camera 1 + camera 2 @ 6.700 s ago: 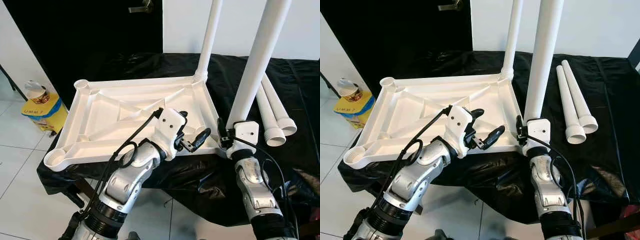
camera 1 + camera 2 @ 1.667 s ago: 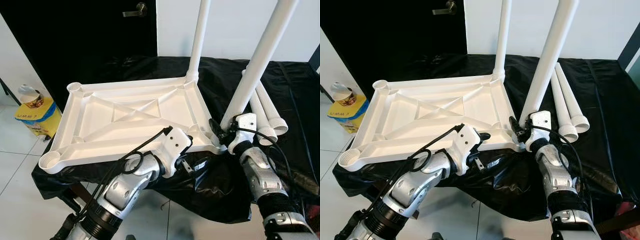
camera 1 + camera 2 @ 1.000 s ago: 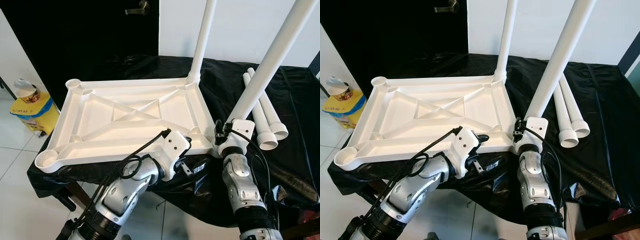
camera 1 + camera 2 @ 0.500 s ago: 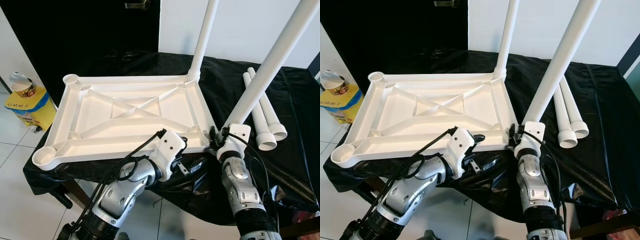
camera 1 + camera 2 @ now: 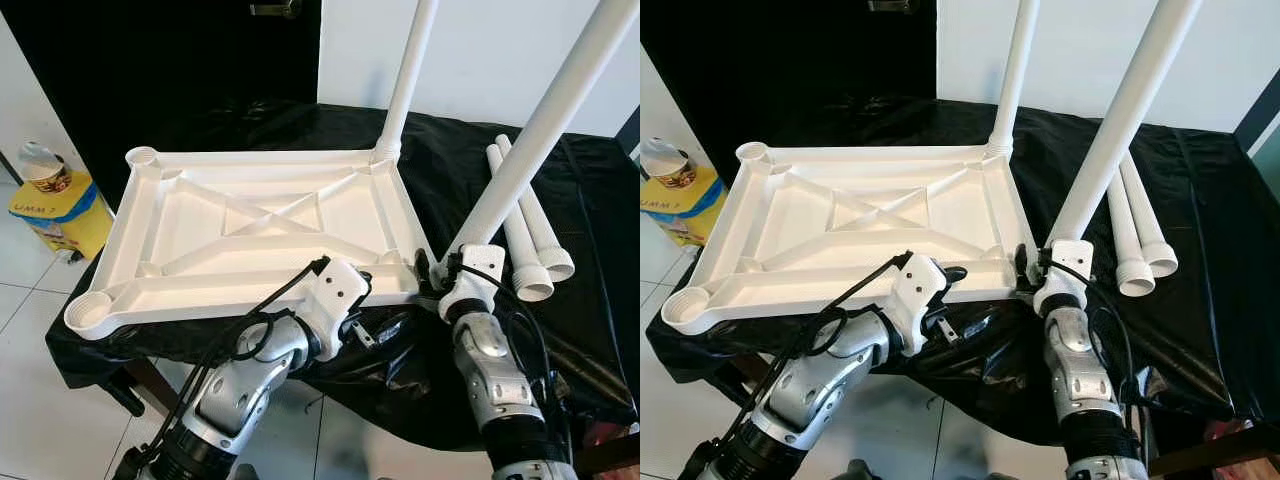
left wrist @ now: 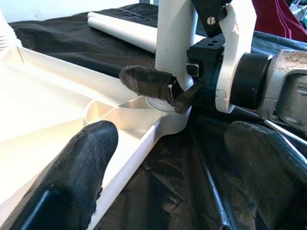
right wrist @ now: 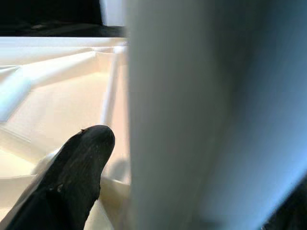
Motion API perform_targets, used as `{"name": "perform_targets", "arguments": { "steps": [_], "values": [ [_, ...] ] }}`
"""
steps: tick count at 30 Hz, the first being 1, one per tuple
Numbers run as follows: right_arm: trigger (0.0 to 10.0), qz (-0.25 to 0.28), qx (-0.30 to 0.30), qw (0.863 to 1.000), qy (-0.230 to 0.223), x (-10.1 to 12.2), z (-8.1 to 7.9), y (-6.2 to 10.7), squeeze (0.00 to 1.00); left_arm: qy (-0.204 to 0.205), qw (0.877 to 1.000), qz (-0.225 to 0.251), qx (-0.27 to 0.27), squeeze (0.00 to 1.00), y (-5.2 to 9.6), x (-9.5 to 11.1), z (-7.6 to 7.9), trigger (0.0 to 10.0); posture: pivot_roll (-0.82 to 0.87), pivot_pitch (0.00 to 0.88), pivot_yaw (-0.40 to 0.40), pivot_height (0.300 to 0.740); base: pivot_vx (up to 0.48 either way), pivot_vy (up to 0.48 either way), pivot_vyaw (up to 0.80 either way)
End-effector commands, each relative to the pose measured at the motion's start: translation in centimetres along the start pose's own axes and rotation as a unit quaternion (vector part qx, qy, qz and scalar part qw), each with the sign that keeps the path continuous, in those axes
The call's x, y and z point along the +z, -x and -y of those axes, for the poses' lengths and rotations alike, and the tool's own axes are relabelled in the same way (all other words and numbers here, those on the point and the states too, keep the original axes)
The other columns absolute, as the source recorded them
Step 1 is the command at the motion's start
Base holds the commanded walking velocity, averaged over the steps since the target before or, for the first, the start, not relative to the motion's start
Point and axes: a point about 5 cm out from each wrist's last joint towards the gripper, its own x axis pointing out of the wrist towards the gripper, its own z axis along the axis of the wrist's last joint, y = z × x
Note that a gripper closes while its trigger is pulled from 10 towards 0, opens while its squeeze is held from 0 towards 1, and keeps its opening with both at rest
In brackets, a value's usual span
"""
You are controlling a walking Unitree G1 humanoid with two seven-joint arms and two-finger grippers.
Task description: Building children table
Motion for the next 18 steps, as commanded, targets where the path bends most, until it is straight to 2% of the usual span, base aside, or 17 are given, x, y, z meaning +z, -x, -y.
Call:
{"name": "perform_targets", "arguments": {
  "steps": [1, 4, 7, 11, 13, 18],
  "values": [
    [10.0, 0.007, 0.030, 1.000, -0.003, 0.3, 0.1, -0.1, 0.00, 0.001, 1.000, -0.002, 0.020, 0.00, -0.1, 0.1, 0.0, 10.0, 0.11, 0.026, -0.102, 0.740, 0.000, 0.000, 0.00],
    [10.0, 0.011, 0.051, 0.999, 0.001, 0.5, 0.2, -0.1, 0.00, 0.001, 1.000, -0.002, 0.021, 0.00, 0.0, 0.1, 0.0, 10.0, 0.11, 0.028, -0.106, 0.740, 0.000, 0.000, 0.00],
    [10.0, 0.020, 0.107, 0.994, 0.008, 0.9, 0.6, -0.3, 0.00, 0.003, 1.000, -0.002, 0.024, 0.00, 0.0, 0.1, 0.0, 10.0, 0.11, 0.030, -0.109, 0.740, 0.000, 0.000, 0.00],
    [10.0, 0.021, 0.123, 0.992, 0.011, 1.1, 0.8, -0.3, 0.00, 0.003, 1.000, -0.002, 0.025, 0.00, 0.0, 0.1, 0.0, 10.0, 0.11, 0.027, -0.111, 0.740, 0.000, 0.000, 0.00],
    [10.0, 0.023, 0.162, 0.986, 0.021, 1.3, 1.1, -0.5, 0.00, 0.004, 1.000, -0.001, 0.026, 0.00, 0.0, 0.1, 0.0, 10.0, 0.10, 0.026, -0.105, 0.740, 0.000, 0.000, 0.00],
    [10.0, 0.018, 0.200, 0.979, 0.037, 1.4, 1.5, -0.7, 0.00, 0.004, 1.000, 0.000, 0.022, 0.00, 0.0, 0.1, 0.1, 10.0, 0.08, 0.028, -0.096, 0.740, 0.000, 0.000, 0.00]
  ]
}}
